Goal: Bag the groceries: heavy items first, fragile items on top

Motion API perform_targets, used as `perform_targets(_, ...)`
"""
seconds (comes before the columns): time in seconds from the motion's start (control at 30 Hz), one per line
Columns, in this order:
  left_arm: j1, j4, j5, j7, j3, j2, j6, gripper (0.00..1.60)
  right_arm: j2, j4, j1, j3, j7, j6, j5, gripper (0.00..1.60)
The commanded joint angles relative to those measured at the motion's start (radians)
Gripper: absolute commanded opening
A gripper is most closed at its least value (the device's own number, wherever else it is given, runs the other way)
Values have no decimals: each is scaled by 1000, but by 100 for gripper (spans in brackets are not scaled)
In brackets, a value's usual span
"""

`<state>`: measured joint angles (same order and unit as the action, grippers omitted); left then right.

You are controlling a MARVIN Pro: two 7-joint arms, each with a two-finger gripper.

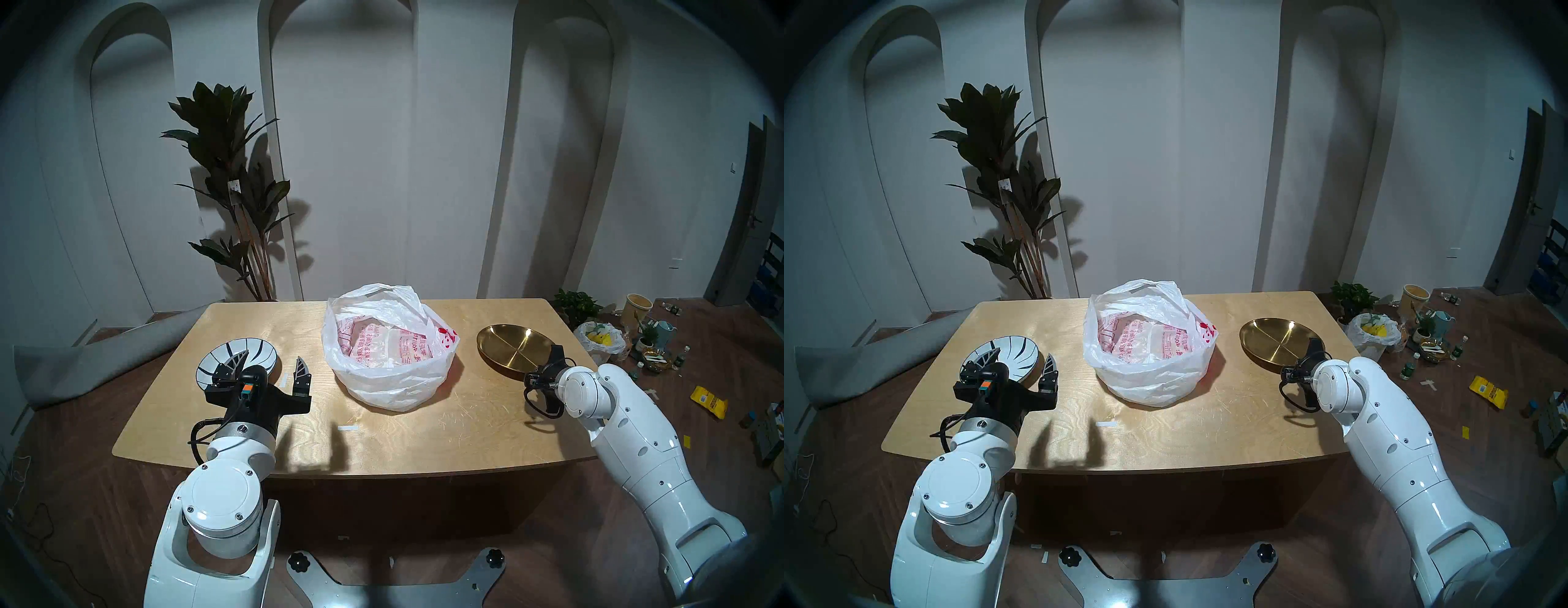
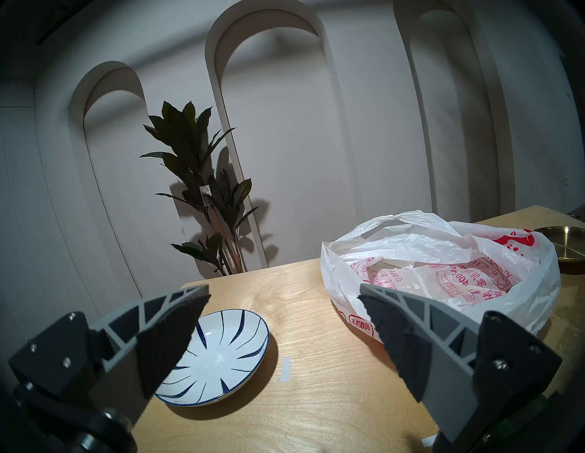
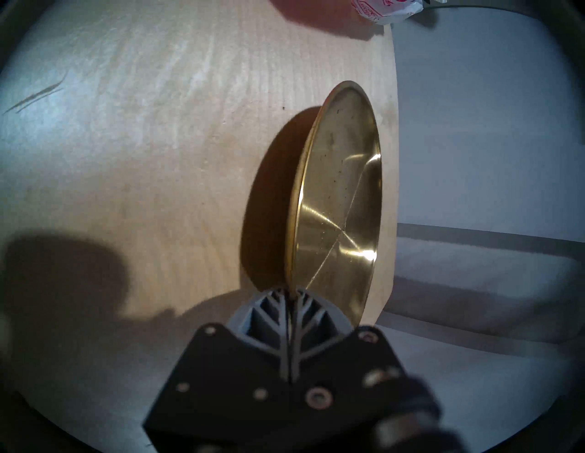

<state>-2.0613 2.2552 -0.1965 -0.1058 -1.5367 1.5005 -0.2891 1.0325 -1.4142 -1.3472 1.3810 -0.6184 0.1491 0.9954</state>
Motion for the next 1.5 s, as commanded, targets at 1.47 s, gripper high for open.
perform_targets(1.47, 4, 19, 1, -2, -2, 1, 4, 160, 130, -288, 227, -90, 44, -134, 15, 0)
